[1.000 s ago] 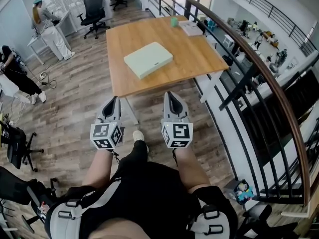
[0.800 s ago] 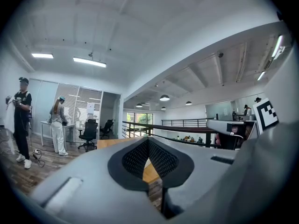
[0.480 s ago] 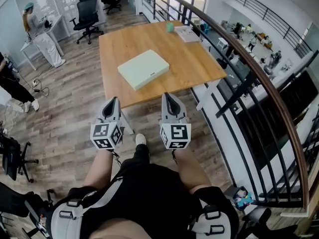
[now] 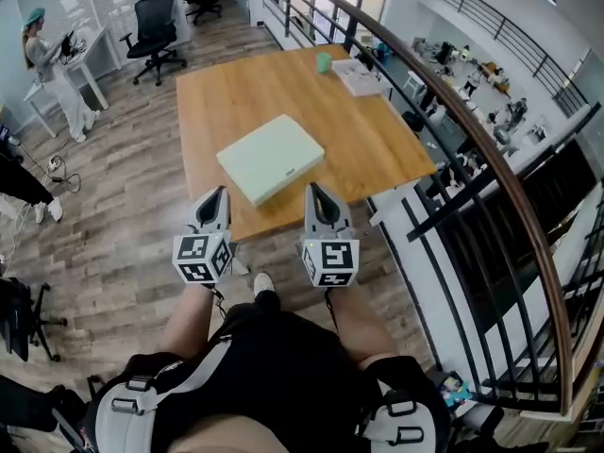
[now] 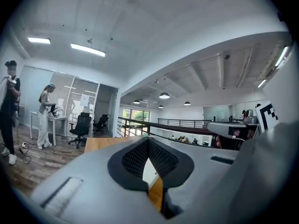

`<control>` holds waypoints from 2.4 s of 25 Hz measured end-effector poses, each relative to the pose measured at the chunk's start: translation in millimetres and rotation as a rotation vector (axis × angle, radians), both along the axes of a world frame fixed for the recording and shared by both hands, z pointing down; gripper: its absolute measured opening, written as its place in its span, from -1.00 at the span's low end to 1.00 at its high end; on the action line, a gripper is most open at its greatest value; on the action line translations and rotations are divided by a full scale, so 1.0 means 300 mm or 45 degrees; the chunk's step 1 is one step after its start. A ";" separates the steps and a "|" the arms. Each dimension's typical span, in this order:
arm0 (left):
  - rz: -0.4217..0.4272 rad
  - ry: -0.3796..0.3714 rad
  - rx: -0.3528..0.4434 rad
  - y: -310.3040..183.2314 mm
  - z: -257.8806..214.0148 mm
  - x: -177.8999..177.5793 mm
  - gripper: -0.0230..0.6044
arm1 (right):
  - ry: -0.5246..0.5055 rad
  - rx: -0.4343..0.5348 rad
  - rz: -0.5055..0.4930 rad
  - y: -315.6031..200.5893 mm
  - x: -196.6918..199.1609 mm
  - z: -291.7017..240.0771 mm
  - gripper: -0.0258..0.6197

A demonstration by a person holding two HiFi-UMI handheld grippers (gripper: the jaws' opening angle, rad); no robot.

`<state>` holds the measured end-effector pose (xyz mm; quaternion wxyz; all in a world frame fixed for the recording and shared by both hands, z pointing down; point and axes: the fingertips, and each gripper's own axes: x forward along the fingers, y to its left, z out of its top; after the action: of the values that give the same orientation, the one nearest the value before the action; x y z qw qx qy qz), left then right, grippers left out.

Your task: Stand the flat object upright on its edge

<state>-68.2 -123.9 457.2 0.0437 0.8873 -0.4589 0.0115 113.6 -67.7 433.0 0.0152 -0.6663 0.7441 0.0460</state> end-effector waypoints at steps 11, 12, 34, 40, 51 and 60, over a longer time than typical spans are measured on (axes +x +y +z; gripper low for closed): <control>0.055 -0.009 -0.101 -0.433 0.040 0.015 -0.91 | -0.026 -0.113 0.044 -0.420 0.030 0.037 -0.90; 0.063 -0.007 -0.106 -0.467 0.042 0.019 -0.91 | -0.023 -0.124 0.052 -0.451 0.037 0.043 -0.90; 0.194 -0.128 -0.290 -0.857 0.195 0.083 -0.91 | -0.126 -0.301 0.271 -0.686 0.246 0.187 -0.85; 0.318 -0.195 -0.421 -0.963 0.273 0.103 -0.48 | -0.430 -0.513 0.342 -0.687 0.312 0.357 -0.56; 0.642 -0.540 -0.637 -1.044 0.502 0.220 -0.31 | -0.882 -0.904 0.368 -0.686 0.256 0.692 -0.50; 0.773 -0.638 -0.813 -1.148 0.690 0.310 -0.30 | -1.149 -1.115 0.412 -0.682 0.215 0.911 -0.46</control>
<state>24.7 -468.2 664.2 0.1960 0.8931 -0.1503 0.3759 178.0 -272.3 706.3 0.0464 -0.6683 0.5048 -0.5445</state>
